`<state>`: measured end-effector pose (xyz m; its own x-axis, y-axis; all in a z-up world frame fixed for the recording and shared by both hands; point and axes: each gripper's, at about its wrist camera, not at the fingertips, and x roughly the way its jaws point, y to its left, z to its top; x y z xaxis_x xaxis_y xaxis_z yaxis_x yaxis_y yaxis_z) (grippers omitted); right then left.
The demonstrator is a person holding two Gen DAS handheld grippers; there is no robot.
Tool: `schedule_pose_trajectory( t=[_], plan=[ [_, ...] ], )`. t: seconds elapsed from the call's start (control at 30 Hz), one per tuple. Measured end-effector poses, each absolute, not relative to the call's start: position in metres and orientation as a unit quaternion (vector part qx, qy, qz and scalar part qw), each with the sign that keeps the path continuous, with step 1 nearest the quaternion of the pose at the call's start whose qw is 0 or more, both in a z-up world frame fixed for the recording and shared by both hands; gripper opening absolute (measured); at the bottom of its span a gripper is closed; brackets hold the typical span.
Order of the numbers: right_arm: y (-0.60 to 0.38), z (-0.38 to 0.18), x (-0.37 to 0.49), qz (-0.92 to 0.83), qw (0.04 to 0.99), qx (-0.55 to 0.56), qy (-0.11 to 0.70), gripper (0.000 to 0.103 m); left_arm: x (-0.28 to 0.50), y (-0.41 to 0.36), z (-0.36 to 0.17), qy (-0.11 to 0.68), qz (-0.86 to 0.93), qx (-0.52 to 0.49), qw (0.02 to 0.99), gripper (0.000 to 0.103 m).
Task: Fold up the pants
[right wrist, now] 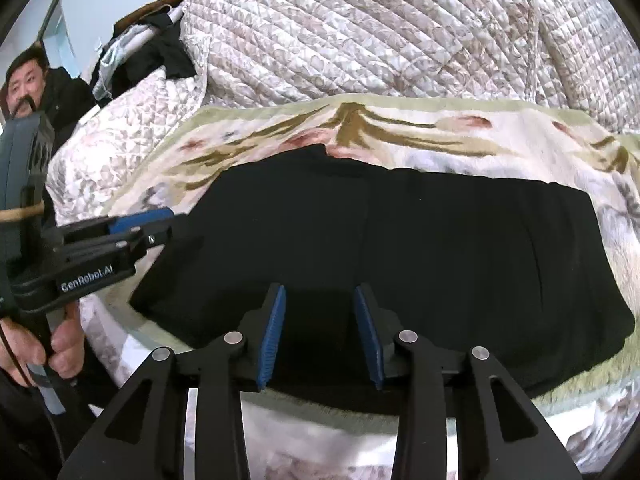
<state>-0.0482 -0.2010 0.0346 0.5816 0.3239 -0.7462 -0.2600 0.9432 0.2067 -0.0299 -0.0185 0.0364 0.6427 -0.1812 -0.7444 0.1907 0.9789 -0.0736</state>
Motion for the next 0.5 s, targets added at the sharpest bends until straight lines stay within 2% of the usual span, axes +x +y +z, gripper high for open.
schedule_pose_trajectory(
  t=[0.1, 0.37, 0.5],
  plan=[
    [-0.205, 0.022, -0.043, 0.133, 0.886, 0.021, 0.444, 0.037, -0.028, -0.019, 0.018, 0.437, -0.101, 0.007, 0.894, 0.037],
    [-0.256, 0.033, -0.046, 0.065, 0.902, 0.083, 0.419, 0.037, -0.033, -0.015, 0.023, 0.425, -0.104, -0.001, 0.899, 0.038],
    [-0.272, 0.028, -0.049, 0.046, 0.895, 0.095, 0.434, 0.037, -0.035, -0.021, 0.022, 0.428, -0.105, 0.014, 0.897, 0.039]
  ],
)
